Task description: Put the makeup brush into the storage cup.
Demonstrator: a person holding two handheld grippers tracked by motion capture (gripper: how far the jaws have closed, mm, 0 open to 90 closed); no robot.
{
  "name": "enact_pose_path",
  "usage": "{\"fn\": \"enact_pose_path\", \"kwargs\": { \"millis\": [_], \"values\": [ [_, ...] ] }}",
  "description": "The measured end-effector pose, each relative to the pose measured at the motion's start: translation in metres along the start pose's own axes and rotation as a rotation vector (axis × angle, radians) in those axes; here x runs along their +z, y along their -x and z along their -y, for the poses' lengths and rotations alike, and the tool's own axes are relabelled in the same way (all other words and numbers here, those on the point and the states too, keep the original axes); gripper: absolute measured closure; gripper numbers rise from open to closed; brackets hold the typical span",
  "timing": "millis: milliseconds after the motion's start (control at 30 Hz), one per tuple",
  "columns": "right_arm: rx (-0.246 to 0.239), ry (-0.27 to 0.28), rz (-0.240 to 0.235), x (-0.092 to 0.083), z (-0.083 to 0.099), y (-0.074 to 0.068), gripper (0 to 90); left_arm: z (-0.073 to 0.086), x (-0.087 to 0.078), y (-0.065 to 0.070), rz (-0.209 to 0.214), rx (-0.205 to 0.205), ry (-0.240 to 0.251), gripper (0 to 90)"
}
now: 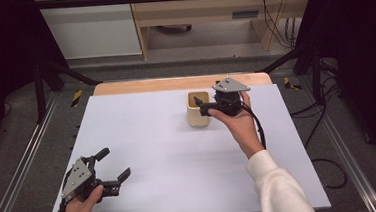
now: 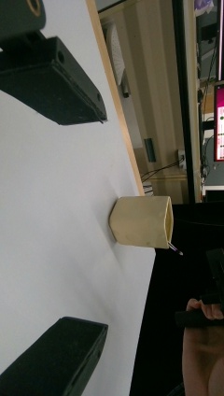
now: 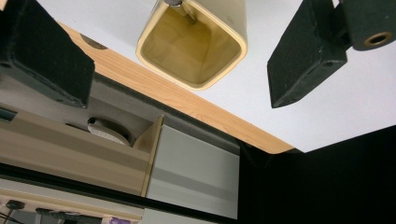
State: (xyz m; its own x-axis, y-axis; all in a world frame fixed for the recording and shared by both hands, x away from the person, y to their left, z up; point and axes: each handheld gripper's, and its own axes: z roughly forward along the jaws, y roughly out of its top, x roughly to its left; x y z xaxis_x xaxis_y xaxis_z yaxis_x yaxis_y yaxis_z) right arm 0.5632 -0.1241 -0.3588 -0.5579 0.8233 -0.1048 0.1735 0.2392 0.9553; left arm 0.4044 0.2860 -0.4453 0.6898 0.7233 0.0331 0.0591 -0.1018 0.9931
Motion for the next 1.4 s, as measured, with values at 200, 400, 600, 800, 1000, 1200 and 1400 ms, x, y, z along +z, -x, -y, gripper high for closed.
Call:
{"fn": "enact_pose_path", "kwargs": {
  "millis": [200,400,600,800,1000,1200,1400],
  "values": [
    [0.002,-0.008,0.001,-0.004,0.006,0.001,6.7,0.0,0.0,0.0,0.0,-0.002,0.002,0.8],
    [0.012,-0.01,0.003,-0.011,0.007,0.004,5.9,0.0,0.0,0.0,-0.001,0.0,0.0,0.8],
    [0.02,-0.012,-0.005,-0.019,0.01,0.003,6.3,0.0,0.0,-0.001,-0.002,-0.001,0.0,0.8],
    [0.004,-0.028,-0.021,-0.028,0.013,0.002,8.0,0.0,0.0,-0.001,-0.003,0.001,-0.007,0.8],
    [0.003,-0.027,-0.022,-0.04,0.013,0.004,8.3,0.0,-0.001,-0.001,-0.005,-0.001,-0.004,0.8],
    [0.003,-0.018,-0.02,-0.05,0.02,0.002,7.8,0.0,-0.001,-0.001,-0.008,0.001,-0.004,0.8],
    [0.002,-0.017,-0.016,-0.059,0.027,0.001,7.7,0.0,-0.002,-0.001,-0.008,0.002,-0.006,0.7]
  ]
}}
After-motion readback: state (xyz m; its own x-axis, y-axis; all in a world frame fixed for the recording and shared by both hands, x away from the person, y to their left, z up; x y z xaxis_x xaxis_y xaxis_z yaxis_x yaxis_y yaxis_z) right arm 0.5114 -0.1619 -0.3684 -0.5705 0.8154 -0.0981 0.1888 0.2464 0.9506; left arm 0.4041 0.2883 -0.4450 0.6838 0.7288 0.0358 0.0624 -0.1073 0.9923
